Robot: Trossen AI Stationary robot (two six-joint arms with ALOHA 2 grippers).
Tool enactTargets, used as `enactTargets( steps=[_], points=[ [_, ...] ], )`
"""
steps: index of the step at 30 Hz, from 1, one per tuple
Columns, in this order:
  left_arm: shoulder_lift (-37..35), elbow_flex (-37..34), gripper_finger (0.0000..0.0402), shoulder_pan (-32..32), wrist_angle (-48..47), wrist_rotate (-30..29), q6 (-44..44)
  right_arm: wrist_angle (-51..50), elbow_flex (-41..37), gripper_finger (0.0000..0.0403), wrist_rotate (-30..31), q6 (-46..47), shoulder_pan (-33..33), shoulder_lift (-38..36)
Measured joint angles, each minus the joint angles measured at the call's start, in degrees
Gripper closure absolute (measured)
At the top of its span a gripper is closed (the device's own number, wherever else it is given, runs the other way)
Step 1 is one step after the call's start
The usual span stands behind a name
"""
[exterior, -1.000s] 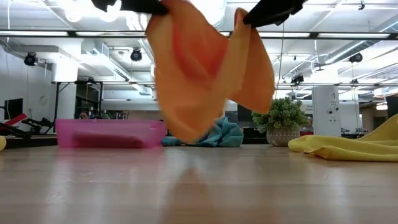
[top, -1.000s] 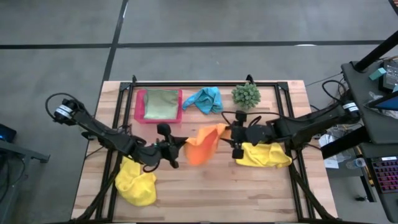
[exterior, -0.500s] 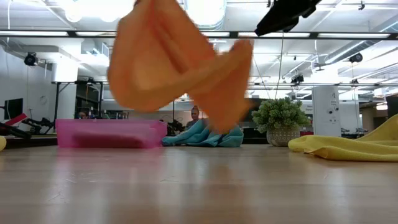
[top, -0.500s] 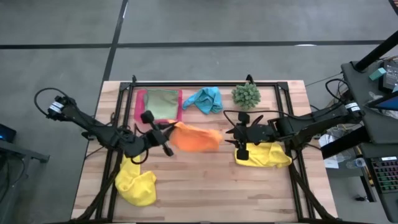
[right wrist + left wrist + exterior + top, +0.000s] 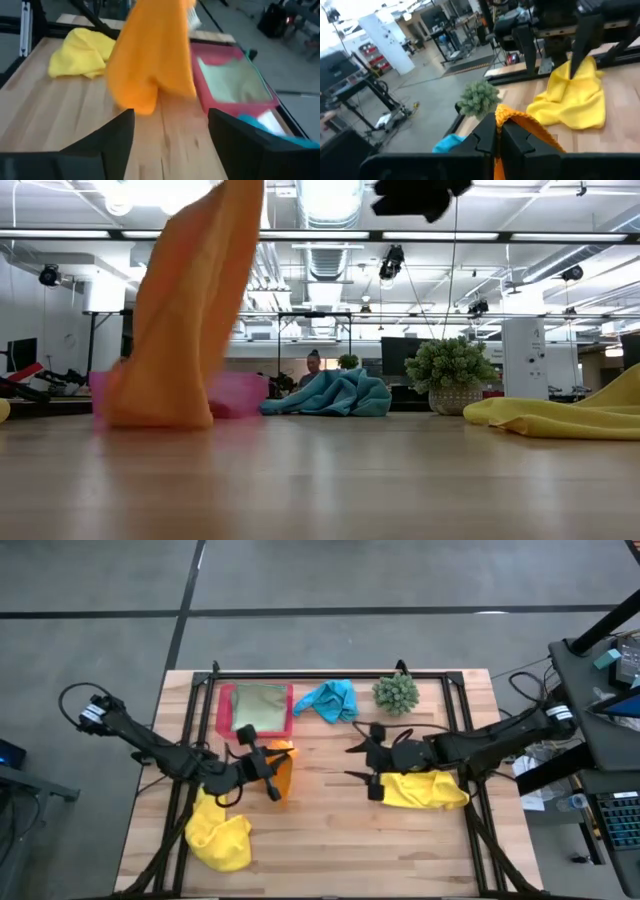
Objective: Fold microfiber towels
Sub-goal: Fold the orange towel
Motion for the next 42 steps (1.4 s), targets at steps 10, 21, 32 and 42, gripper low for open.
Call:
enactTargets(
  steps=[10,21,32,42],
  points=[
    [8.4,0.1,0.0401,1.6,1.1,-1.8,-6.1,10.6,0.5,0.0145,0.0,-3.7,0.0,14.9],
    [14.7,0.1,0.0401,2.3,5.9,-1.8,-6.1,11.5,3.9,0.0149,0.1,-3.9,0.0,23.4],
    [17.5,0.1,0.0401,4.4,7.9,-1.4,-6.0,13.0,4.4,0.0159,0.1,-2.1,0.0,24.7],
    [17.5,0.1,0.0401,4.4,7.8,-1.0,-6.0,18.5,4.1,0.0163,0.1,-1.9,0.2,24.6]
  ],
)
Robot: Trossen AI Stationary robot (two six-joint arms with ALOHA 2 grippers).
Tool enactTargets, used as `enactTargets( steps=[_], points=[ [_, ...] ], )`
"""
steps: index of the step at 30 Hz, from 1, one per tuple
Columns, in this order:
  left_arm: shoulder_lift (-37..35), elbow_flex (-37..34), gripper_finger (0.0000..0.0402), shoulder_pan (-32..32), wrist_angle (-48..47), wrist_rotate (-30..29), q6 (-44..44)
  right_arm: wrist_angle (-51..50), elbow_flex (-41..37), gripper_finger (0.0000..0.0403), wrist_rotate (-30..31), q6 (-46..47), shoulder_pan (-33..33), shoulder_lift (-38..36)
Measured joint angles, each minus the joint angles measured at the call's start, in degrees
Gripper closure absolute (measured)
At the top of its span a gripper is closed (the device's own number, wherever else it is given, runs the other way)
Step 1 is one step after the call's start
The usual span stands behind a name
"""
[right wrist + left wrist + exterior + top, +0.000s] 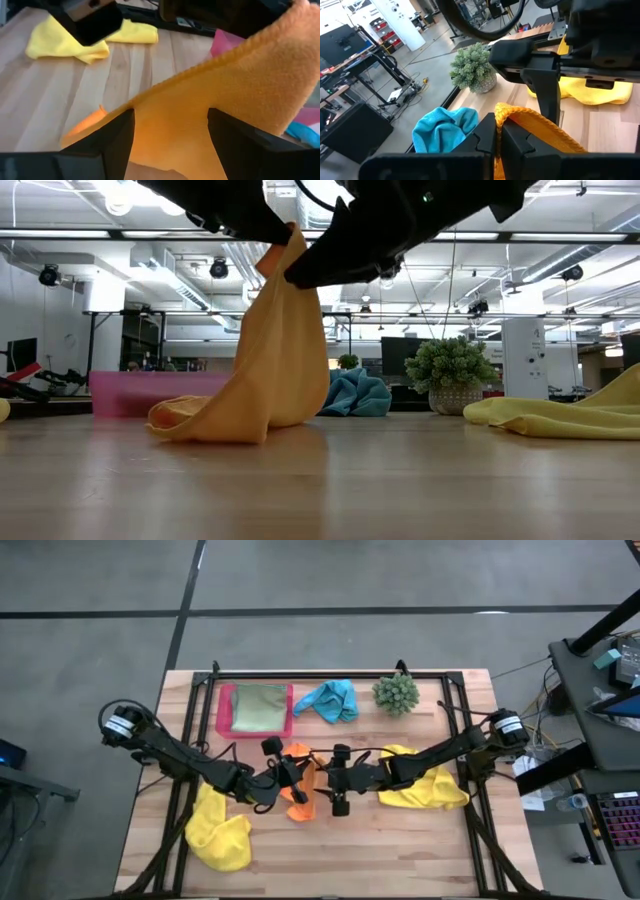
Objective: Fold microfiber towels
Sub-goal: Fold the orange towel
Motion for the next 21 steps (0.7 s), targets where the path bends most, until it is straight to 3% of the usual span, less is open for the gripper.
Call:
enactTargets(
  steps=[6,21],
  points=[
    [0.0,0.0,0.0402,0.0,-0.2,0.0,0.4,3.0,-0.7,0.0165,0.0,0.8,0.2,0.0],
    [0.0,0.0,0.0402,2.2,-0.2,-0.1,0.4,4.1,-0.9,0.0165,0.5,13.4,1.4,-0.4]
  ],
)
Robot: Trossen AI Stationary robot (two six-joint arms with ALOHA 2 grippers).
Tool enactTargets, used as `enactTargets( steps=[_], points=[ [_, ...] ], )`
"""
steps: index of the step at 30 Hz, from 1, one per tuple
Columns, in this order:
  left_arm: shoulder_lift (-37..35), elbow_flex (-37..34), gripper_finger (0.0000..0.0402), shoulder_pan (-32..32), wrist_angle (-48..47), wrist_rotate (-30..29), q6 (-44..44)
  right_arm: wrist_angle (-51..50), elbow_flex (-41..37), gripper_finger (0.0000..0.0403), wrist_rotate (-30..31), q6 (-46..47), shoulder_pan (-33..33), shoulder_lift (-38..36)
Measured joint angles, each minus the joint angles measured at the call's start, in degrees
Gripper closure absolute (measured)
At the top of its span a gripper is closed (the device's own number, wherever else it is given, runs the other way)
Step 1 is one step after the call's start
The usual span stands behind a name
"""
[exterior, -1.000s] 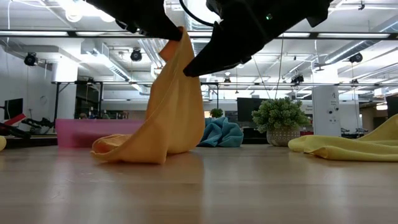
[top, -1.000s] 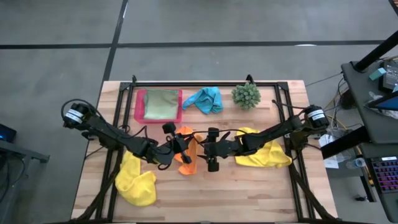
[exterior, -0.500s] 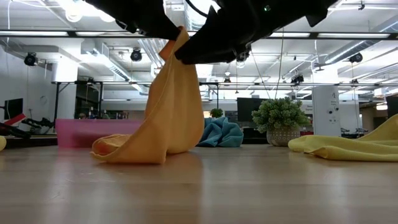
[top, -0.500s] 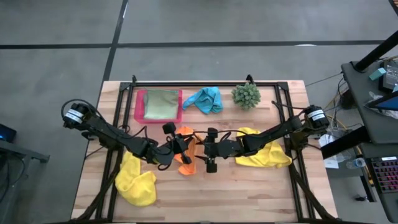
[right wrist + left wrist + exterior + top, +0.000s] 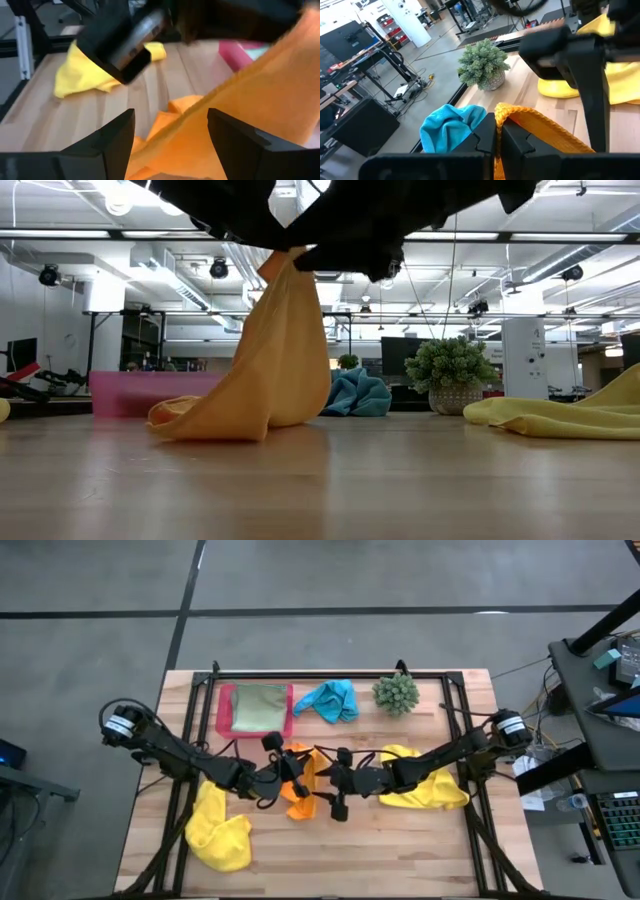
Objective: Fold microfiber towels
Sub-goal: Fold the orange towel
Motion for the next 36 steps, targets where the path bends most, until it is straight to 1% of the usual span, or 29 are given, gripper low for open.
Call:
enactTargets(
  steps=[3,7,10,12,15,17,19,21,22,26,31,34,36],
  points=[
    [0.0,0.0,0.0402,0.3,0.0,-0.1,0.0,-0.1,0.0,0.0165,0.2,3.5,-0.1,2.2],
    [0.0,0.0,0.0402,0.6,0.2,-0.1,0.0,-0.1,0.0,0.0165,2.8,8.0,-0.1,6.1],
    [0.0,0.0,0.0402,1.1,1.1,-0.2,1.5,-0.1,0.8,0.0166,3.0,9.7,-0.3,9.3],
    [0.0,0.3,0.0402,1.3,1.9,-0.3,2.6,-0.5,2.1,0.0174,3.1,9.8,-0.3,11.1],
    [-0.1,1.0,0.0402,1.3,1.9,-0.3,4.0,-3.9,4.4,0.021,3.1,9.7,-0.5,12.8],
    [-0.2,1.4,0.0402,1.3,1.9,-0.3,5.6,-7.4,5.7,0.0253,3.1,9.6,-0.6,13.3],
    [-0.5,1.9,0.0402,1.3,1.9,-0.3,7.1,-11.4,7.0,0.0307,3.3,8.9,-0.6,13.2],
    [-1.1,2.1,0.0402,1.3,1.8,-0.3,8.6,-16.3,8.3,0.0367,4.8,7.3,-0.6,12.3],
    [-1.6,2.3,0.0402,1.3,1.8,-0.3,9.0,-19.8,8.9,0.0378,6.1,6.2,-0.5,11.3],
    [-5.2,2.2,0.0402,0.8,1.8,-0.3,11.3,-33.8,12.1,0.0392,12.1,3.7,0.5,6.4],
    [-10.6,1.9,0.0402,-0.7,0.4,-0.4,11.9,-48.8,16.4,0.0394,19.9,-0.9,2.3,-1.0],
    [-13.4,1.7,0.0402,-1.8,-1.9,0.1,11.7,-54.5,19.4,0.0394,22.7,-3.8,2.8,-5.5],
    [-14.9,1.4,0.0402,-2.6,-3.1,0.2,11.6,-55.7,21.2,0.0394,23.3,-6.1,2.8,-8.3]
  ],
)
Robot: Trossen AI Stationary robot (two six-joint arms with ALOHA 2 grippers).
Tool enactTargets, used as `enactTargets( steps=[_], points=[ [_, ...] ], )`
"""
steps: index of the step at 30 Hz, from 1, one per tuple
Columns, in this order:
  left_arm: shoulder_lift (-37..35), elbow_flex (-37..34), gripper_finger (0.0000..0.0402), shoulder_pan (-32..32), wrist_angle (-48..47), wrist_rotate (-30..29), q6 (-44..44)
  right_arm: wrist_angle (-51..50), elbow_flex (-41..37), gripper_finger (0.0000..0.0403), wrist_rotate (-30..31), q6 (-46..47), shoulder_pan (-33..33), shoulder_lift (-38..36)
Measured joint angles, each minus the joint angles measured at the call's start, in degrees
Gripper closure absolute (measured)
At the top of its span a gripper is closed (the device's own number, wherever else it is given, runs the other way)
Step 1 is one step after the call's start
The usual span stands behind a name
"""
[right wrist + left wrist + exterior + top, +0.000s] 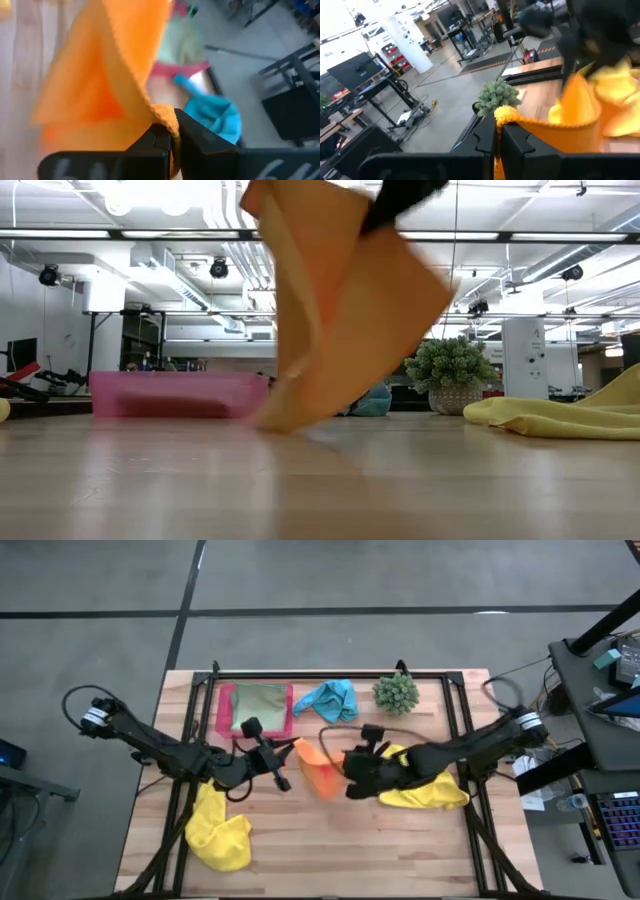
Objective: Fold microfiber towels
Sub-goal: Fold the orange towel
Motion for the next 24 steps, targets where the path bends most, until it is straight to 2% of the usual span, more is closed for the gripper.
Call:
enactTargets(
  steps=[9,16,19,24],
  points=[
    [-2.7,-0.3,0.0402,-2.7,0.0,9.6,-3.2,-1.1,6.2,0.0394,-1.2,-12.9,0.0,-10.7],
    [-2.8,-0.5,0.0402,-3.0,-4.2,20.1,-10.3,-4.9,8.4,0.0394,-11.0,-13.9,-0.3,-13.8],
    [-2.8,-0.5,0.0402,-3.0,-4.7,21.2,-13.6,-7.7,8.4,0.0394,-14.1,-12.8,-0.3,-13.6],
    [-2.8,-0.5,0.0402,-3.0,-6.2,21.2,-15.0,-8.8,8.4,0.0394,-14.3,-12.7,-0.3,-11.6]
  ],
)
